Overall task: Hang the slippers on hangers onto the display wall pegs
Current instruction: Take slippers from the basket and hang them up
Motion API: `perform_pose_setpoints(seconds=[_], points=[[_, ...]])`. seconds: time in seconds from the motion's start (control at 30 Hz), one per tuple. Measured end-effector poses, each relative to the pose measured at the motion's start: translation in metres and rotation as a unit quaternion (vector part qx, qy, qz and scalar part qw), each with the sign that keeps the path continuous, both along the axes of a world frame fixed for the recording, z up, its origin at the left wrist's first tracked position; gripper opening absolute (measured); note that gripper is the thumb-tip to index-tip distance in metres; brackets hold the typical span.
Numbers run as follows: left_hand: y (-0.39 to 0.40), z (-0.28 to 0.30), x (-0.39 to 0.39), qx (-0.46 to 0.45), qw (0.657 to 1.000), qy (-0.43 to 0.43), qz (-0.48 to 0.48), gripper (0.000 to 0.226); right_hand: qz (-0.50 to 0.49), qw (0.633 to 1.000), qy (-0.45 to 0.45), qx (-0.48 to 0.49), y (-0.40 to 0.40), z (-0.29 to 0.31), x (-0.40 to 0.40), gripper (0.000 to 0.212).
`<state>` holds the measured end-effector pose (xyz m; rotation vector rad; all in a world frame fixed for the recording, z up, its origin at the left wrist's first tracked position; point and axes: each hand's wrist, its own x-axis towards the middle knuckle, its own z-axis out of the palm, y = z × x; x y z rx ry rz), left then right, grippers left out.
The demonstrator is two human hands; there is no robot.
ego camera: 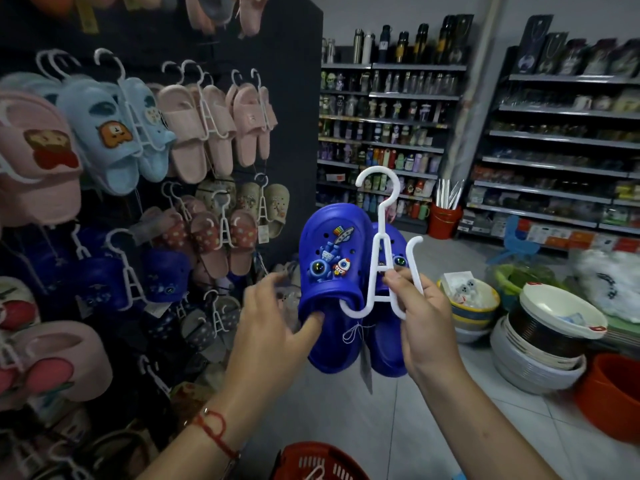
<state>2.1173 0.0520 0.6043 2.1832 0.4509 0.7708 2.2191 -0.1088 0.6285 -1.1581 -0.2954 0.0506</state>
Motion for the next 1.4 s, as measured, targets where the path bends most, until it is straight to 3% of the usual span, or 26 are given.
perform_pose_setpoints(seconds=[0.07,0.1,0.13,0.23,0.3,0.37,0.5,0.63,0.77,0.97,1.27,1.4], points=[[-0.010,-0.002,-0.011,-0.058,0.998,-0.013,0.007,0.034,-0.014,1.000,0.006,0.001,0.001,-0.002,0.000,0.011],[-0.016,-0.002,-0.015,-0.138,0.990,0.011,-0.037,0.037,-0.016,1.000,0.010,0.004,0.002,-0.004,0.000,0.014],[-0.023,-0.002,-0.016,-0.247,0.964,0.035,-0.090,0.046,-0.018,1.000,0.011,0.005,0.003,-0.006,0.000,0.015],[-0.041,-0.001,-0.005,-0.543,0.826,0.012,-0.152,0.057,-0.014,0.999,0.007,-0.029,0.009,-0.011,-0.007,0.008],[-0.045,0.001,0.005,-0.630,0.762,-0.009,-0.149,0.055,0.004,0.998,0.005,-0.056,0.012,-0.016,-0.014,0.010],[-0.044,0.001,0.011,-0.662,0.734,-0.030,-0.149,0.051,0.023,0.997,0.007,-0.070,0.014,-0.019,-0.020,0.014],[-0.030,-0.007,0.016,-0.674,0.728,-0.076,-0.093,0.019,0.035,0.997,0.056,-0.028,0.012,-0.024,-0.019,0.044],[-0.016,-0.017,0.014,-0.669,0.735,-0.096,-0.056,0.019,-0.016,0.992,0.124,0.017,0.004,-0.029,-0.004,0.022],[-0.016,-0.027,0.008,-0.646,0.759,-0.086,-0.020,0.007,-0.053,0.988,0.143,0.009,0.001,-0.030,0.009,0.030],[-0.032,-0.033,0.000,-0.606,0.793,-0.049,-0.026,0.006,-0.077,0.992,0.098,0.024,0.012,-0.016,0.021,0.031],[-0.018,-0.045,0.009,-0.629,0.770,-0.102,0.043,0.010,-0.078,0.984,-0.053,-0.154,0.029,-0.018,-0.010,0.026],[-0.012,-0.046,0.011,-0.641,0.761,-0.096,0.025,0.013,-0.063,0.973,-0.093,-0.200,0.034,-0.020,-0.019,0.024]])
